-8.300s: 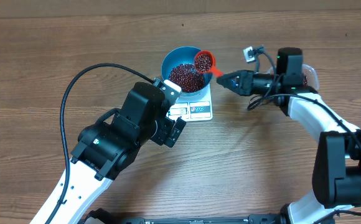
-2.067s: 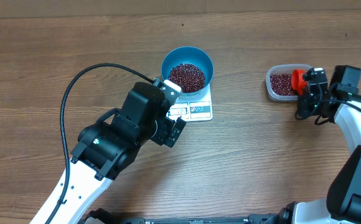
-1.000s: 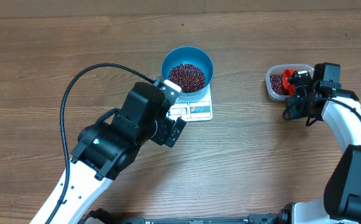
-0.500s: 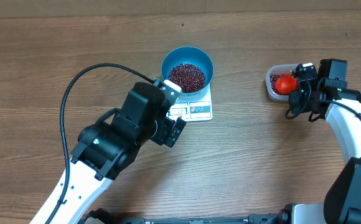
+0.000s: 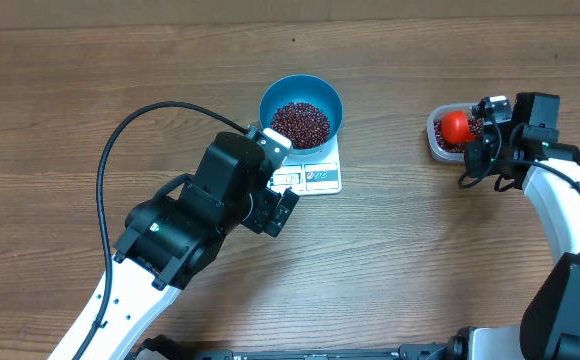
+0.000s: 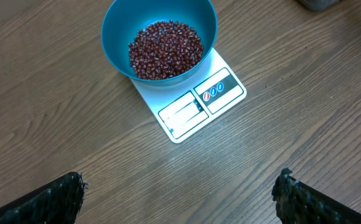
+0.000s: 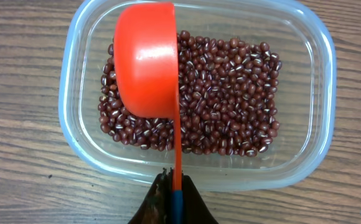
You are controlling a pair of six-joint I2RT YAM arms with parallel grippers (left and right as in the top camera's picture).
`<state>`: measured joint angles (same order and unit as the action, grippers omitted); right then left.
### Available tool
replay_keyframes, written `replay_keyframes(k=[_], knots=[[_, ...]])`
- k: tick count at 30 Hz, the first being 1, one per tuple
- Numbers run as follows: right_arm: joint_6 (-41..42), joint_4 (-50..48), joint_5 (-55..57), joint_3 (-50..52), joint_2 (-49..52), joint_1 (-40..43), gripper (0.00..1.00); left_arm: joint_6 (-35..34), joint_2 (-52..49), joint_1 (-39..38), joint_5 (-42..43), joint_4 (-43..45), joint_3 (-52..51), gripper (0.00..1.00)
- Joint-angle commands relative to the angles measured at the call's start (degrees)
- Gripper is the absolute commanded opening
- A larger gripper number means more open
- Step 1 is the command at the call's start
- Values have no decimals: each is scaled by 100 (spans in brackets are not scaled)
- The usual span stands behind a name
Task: Scoop item into bowl and weigh 150g on scale
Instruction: 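Drag the red scoop through the beans in the tub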
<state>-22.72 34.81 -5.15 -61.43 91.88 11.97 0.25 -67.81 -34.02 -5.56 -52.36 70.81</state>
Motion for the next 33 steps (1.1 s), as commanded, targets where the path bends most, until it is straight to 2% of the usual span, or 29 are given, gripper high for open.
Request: replay_keyframes(k=[1,26,29,33], knots=[[70,-50,-52,-177,-120,-15,4,87,-35,24,72,9,-15,99],[179,-61,-264,-177,-120,15,4,87,-35,24,72,9,-15,100],[175,-68,-262,-177,-120,15,13,87,-35,24,72,9,-15,100],[173,-68,-251,-177,-120,15,14,87,-35,24,72,9,-15,100]])
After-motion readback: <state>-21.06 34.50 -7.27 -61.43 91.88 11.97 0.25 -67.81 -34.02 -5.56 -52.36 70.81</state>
